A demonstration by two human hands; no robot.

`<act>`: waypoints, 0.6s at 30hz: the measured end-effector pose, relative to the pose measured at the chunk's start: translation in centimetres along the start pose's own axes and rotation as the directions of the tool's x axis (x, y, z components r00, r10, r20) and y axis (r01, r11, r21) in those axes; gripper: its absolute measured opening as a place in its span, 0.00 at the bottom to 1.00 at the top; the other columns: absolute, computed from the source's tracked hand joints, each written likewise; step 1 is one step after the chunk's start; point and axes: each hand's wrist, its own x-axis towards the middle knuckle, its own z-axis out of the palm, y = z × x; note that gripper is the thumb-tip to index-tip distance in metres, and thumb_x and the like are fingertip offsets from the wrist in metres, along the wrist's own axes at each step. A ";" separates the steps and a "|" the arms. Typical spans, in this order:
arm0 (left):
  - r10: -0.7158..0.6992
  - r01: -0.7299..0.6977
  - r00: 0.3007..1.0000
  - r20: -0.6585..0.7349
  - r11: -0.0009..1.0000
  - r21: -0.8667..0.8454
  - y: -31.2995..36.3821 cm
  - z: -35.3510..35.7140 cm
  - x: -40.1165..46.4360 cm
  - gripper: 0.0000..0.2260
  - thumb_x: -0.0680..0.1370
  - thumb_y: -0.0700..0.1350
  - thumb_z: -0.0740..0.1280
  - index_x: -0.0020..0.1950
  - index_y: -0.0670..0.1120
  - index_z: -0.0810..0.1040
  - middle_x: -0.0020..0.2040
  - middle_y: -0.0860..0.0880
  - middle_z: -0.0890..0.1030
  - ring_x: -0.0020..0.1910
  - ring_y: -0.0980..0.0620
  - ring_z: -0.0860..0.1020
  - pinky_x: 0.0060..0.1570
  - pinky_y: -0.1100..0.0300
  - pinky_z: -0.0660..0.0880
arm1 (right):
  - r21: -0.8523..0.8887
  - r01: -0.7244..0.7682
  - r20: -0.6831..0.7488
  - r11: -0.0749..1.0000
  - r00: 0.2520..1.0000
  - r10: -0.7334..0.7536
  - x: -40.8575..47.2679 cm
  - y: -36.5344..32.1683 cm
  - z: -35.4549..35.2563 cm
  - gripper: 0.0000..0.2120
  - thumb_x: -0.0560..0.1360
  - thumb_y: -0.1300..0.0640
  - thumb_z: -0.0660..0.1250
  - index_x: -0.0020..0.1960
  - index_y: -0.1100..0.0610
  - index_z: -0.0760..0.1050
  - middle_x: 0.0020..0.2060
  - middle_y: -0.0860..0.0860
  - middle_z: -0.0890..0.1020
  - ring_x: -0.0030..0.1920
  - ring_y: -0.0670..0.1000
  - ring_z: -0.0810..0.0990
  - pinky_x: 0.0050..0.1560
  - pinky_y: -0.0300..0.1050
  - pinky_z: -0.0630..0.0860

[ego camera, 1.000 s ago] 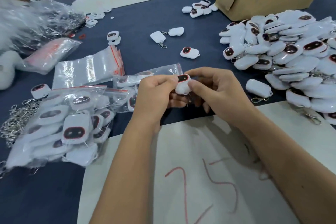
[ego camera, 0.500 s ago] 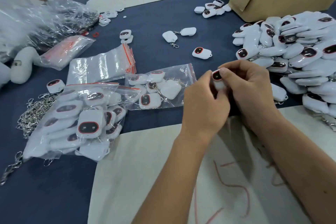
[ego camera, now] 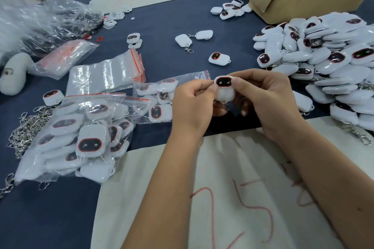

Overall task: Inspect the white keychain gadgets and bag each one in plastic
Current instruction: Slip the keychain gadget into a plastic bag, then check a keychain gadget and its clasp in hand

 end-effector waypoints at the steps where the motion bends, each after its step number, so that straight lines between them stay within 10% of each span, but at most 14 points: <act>1: -0.018 0.019 1.000 0.011 1.000 -0.023 0.1 0.0 0.0 0.07 0.83 0.37 0.66 0.53 0.38 0.84 0.39 0.45 0.83 0.28 0.54 0.77 0.29 0.63 0.77 | 0.011 0.001 0.009 1.000 1.000 -0.001 0.0 0.0 0.0 0.07 0.78 0.56 0.71 0.49 0.56 0.87 0.37 0.61 0.85 0.32 0.50 0.79 0.26 0.41 0.74; 18: -0.087 0.090 0.995 0.039 0.992 -0.087 0.8 -0.3 -0.1 0.07 0.82 0.38 0.65 0.53 0.36 0.82 0.38 0.43 0.82 0.29 0.52 0.78 0.28 0.63 0.76 | 0.043 0.040 0.041 0.998 0.998 -0.042 -0.1 0.0 0.0 0.07 0.81 0.62 0.68 0.51 0.57 0.85 0.42 0.56 0.87 0.35 0.54 0.83 0.32 0.45 0.81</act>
